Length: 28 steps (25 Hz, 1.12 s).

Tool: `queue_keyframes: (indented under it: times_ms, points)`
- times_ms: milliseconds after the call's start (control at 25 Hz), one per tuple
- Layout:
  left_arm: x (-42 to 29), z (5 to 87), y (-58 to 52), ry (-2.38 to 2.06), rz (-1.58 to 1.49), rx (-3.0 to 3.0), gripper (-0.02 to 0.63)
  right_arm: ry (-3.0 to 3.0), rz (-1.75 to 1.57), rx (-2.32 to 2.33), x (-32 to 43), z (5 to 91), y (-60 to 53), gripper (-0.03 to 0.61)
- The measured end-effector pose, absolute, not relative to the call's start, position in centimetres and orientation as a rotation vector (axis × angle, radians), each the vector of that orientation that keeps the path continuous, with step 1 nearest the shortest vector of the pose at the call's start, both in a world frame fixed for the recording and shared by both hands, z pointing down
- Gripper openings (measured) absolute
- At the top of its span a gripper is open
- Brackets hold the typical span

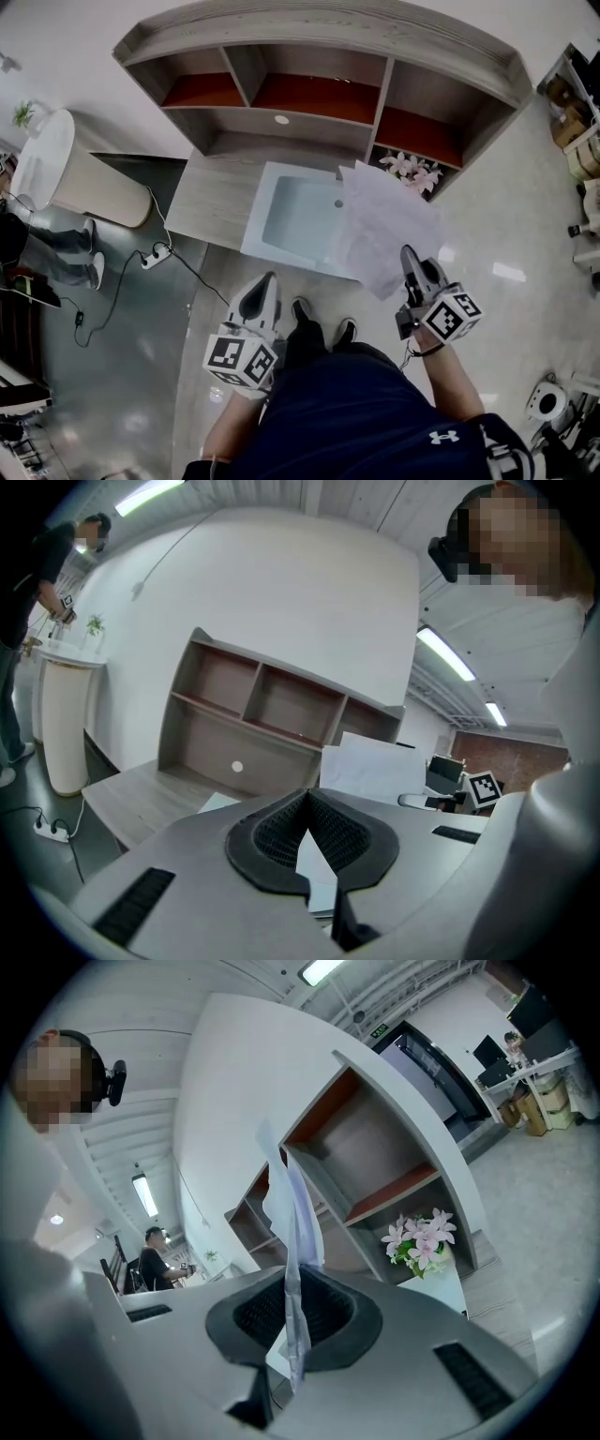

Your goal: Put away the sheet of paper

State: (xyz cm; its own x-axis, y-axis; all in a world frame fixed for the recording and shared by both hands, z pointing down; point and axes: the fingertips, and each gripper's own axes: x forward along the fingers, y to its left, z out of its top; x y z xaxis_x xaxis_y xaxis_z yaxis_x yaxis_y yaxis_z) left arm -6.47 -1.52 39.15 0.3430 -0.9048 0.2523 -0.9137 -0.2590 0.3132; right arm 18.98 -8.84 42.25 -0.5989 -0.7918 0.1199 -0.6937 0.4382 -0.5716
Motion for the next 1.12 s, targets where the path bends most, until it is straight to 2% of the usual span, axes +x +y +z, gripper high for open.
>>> queue_keyframes:
  times_ms: [640, 1120]
  points:
    - [-13.5, 38.9, -8.4, -1.45, -0.007, 2.297, 0.015, 2.454, -0.821, -1.571, 15.1, 44.8, -13.1, 0.023]
    - [-16.2, 40.4, -10.0, -1.431, -0.003, 2.252, 0.015, 2.403, -0.975, -1.575, 14.8, 49.7, -15.1, 0.023]
